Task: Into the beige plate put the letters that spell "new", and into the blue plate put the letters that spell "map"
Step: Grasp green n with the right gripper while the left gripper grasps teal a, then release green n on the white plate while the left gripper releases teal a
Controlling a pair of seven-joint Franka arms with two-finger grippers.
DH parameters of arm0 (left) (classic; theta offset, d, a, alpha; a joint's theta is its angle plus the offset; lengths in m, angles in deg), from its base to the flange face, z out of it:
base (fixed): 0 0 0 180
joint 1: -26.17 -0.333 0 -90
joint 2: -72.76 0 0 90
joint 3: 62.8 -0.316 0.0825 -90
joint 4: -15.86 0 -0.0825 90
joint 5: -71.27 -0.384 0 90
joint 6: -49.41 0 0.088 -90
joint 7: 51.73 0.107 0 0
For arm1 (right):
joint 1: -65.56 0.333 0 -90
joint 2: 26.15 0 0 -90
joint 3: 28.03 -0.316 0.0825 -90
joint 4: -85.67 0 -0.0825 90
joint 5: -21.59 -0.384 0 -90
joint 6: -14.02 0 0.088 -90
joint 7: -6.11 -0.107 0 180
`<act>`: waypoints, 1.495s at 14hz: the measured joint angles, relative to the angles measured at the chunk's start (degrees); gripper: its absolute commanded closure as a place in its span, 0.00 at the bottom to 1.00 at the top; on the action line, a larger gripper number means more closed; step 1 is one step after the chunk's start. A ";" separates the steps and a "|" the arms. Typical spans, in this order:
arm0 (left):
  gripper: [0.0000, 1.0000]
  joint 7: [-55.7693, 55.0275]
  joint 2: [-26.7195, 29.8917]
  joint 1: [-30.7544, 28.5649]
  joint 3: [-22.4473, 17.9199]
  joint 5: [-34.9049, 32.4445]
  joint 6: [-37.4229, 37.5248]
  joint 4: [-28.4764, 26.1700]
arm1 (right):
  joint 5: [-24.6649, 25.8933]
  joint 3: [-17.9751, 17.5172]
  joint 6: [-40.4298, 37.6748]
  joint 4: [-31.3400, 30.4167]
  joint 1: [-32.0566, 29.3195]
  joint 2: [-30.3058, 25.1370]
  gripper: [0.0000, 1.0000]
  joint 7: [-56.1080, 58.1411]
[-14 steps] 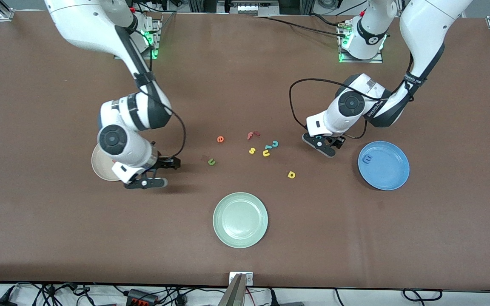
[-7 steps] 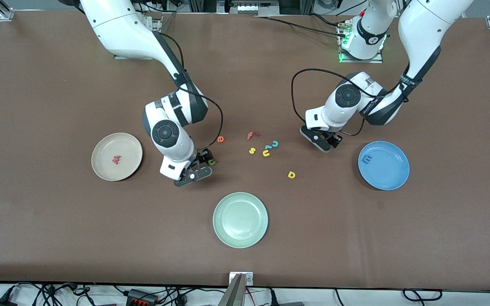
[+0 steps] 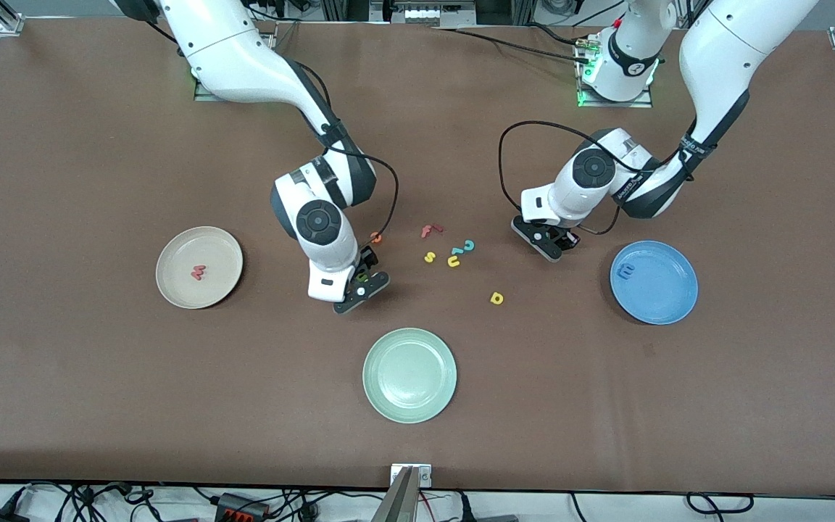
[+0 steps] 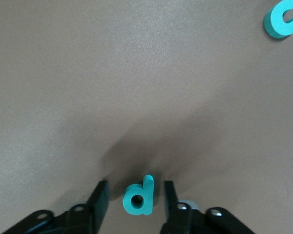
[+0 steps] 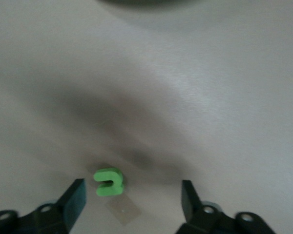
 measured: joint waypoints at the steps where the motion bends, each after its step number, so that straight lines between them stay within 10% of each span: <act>1: 0.74 0.00 0.00 -0.02 -0.03 0.00 -0.01 0.00 | 0.12 0.00 0.00 0.01 0.40 0.32 0.28 0.35; 7: 0.88 0.02 0.80 -0.37 -0.03 -0.14 3.06 0.76 | 0.56 0.01 0.48 0.06 1.85 1.71 0.40 0.77; 12: 0.88 1.40 5.48 -2.42 0.37 -0.23 18.42 8.37 | 0.59 0.04 0.92 0.57 1.89 1.75 0.74 0.90; 18: 0.87 20.06 5.76 -13.03 0.42 -0.23 25.87 14.03 | 0.60 3.76 0.92 0.87 0.82 1.71 0.75 0.90; 20: 0.75 22.63 4.40 -16.67 0.37 -0.22 26.07 13.88 | 0.61 6.71 -1.68 0.88 -0.54 0.88 0.75 0.85; 21: 0.53 22.96 3.30 -18.08 0.36 -0.22 26.07 13.72 | 0.60 8.82 -3.94 0.86 -1.04 0.03 0.75 0.82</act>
